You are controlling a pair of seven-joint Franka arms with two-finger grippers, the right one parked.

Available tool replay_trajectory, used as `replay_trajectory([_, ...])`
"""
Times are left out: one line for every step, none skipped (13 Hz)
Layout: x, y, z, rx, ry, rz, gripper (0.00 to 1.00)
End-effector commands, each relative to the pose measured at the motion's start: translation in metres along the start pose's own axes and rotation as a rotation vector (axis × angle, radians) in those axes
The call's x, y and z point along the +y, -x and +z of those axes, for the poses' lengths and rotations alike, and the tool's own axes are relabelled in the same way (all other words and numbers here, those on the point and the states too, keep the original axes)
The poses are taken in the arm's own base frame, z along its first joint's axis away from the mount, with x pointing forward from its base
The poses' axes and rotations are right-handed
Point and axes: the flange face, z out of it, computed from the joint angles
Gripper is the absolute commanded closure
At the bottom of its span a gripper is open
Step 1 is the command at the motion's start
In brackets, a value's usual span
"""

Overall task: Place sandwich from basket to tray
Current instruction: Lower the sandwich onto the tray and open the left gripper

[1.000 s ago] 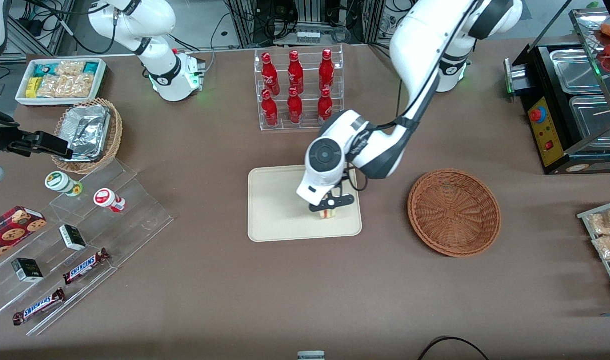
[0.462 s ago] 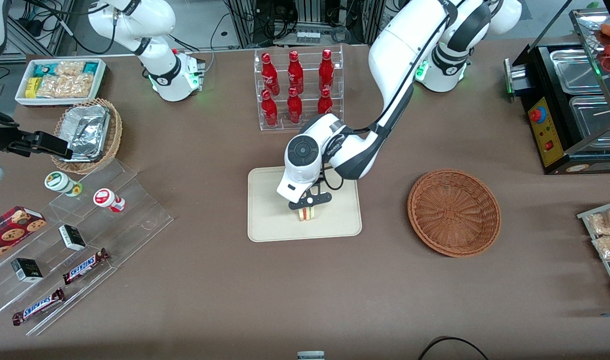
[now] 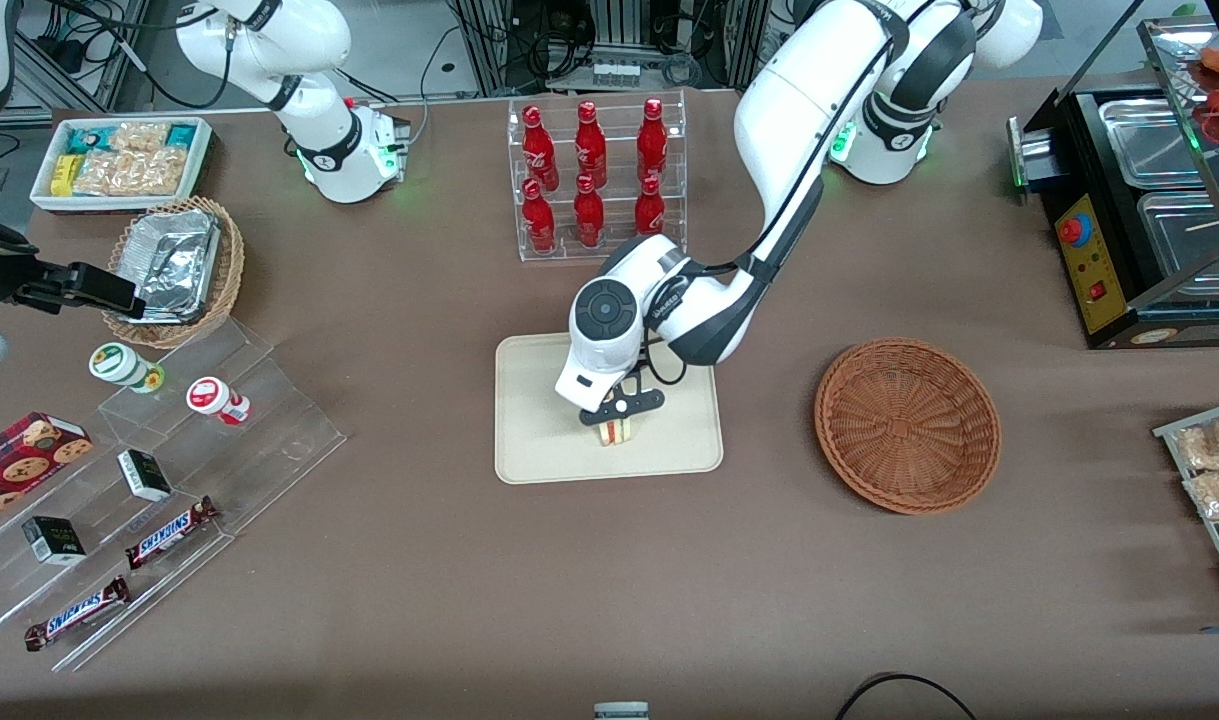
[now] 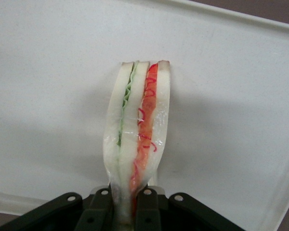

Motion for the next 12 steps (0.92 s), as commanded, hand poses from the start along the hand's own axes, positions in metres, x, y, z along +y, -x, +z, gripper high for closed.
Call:
replay_trajectory([0.007,-0.002,0.002,0.014,0.010,-0.025,0.73])
replay_trajectory([0.007,-0.002,0.001,0.016,0.010,-0.028,0.01])
replay_trajectory([0.007,-0.001,-0.002,0.020,0.011,-0.030,0.00])
replay_trajectory([0.007,-0.002,-0.006,0.021,0.013,-0.029,0.00])
replay_trajectory([0.008,-0.003,-0.013,0.023,0.019,-0.032,0.00])
replay_trajectory([0.008,-0.003,-0.025,0.027,0.024,-0.032,0.00])
replay_trajectory([0.007,-0.003,-0.036,0.025,0.018,-0.027,0.00])
replay_trajectory([0.008,-0.002,-0.057,0.028,0.025,-0.022,0.00])
replay_trajectory([0.007,-0.003,-0.075,0.020,0.023,-0.025,0.00])
replay_trajectory([0.004,-0.004,-0.099,0.020,0.022,-0.028,0.00])
replay_trajectory([0.003,-0.002,-0.114,0.019,0.014,-0.025,0.00])
replay_trajectory([0.001,0.000,-0.128,0.021,0.014,-0.023,0.00])
